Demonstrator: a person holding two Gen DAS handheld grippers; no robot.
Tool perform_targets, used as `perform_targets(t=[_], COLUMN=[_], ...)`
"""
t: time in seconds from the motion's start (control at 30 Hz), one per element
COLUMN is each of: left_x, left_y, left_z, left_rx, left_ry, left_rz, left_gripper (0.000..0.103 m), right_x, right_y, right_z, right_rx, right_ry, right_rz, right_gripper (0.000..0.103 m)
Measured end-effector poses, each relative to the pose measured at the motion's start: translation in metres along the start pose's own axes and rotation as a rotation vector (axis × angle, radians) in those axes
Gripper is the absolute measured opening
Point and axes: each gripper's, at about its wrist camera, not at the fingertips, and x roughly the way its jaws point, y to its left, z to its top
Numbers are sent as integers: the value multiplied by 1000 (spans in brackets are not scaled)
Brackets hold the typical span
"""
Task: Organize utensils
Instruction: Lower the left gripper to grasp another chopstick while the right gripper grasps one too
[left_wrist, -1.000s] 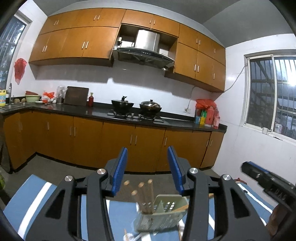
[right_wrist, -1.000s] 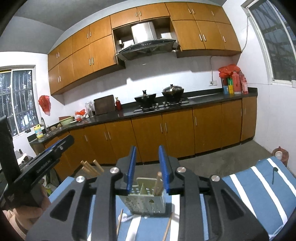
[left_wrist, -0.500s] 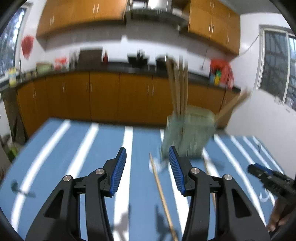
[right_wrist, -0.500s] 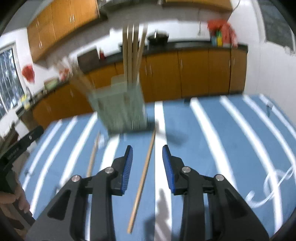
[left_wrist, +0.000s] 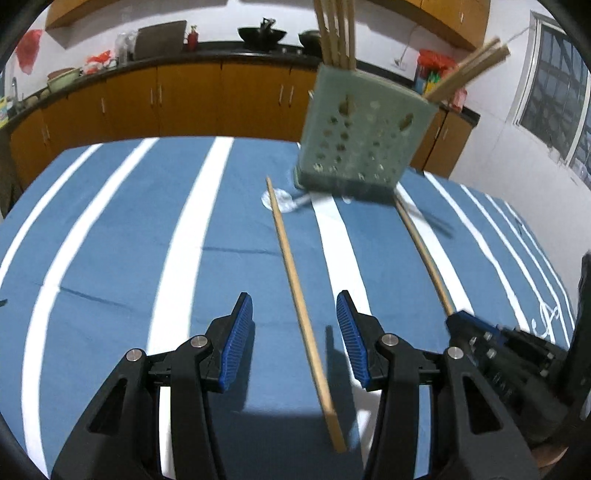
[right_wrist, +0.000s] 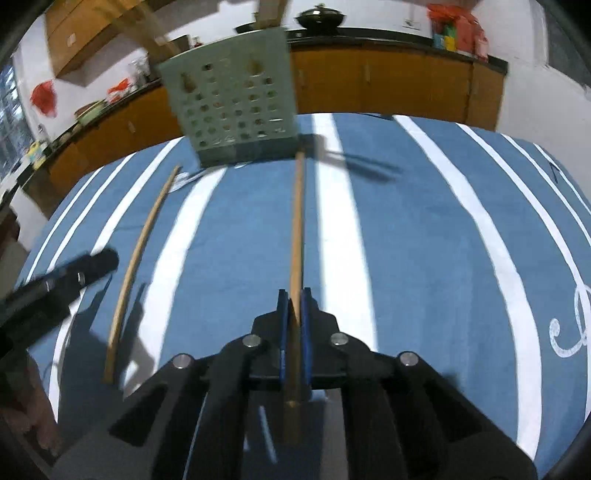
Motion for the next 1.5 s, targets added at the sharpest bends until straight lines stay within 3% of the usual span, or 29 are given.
perform_targets(t=[0.1,0.17,0.33,0.43,0.67,0.83,1.5], left_x=[10,16,22,22,24,26,25], left_y=[-8,-9,-3,6,45,50,47], left_z=[-6,-8,-2,1,13,14,11], left_rx=[28,35,33,25,-21,-23,-59], left_ry=[26,41,59,69,69,58,48], left_rz=[17,37,84,83,136,149,80], left_gripper=[48,42,18,10,10,10,11], right_x=[-1,-1,0,2,8,15,17], right_y=[-15,-21,-26,-27,-31,-38,-42], right_z=[4,5,8,10,22,28,27], right_rx=[42,54,50,39,14,15,33], right_ry=[-5,-4,-2,0,-12,-6,-7], right_rz=[-26,-29,-26,-21,-54,-79,-54], right_gripper=[8,8,8,8,8,8,8])
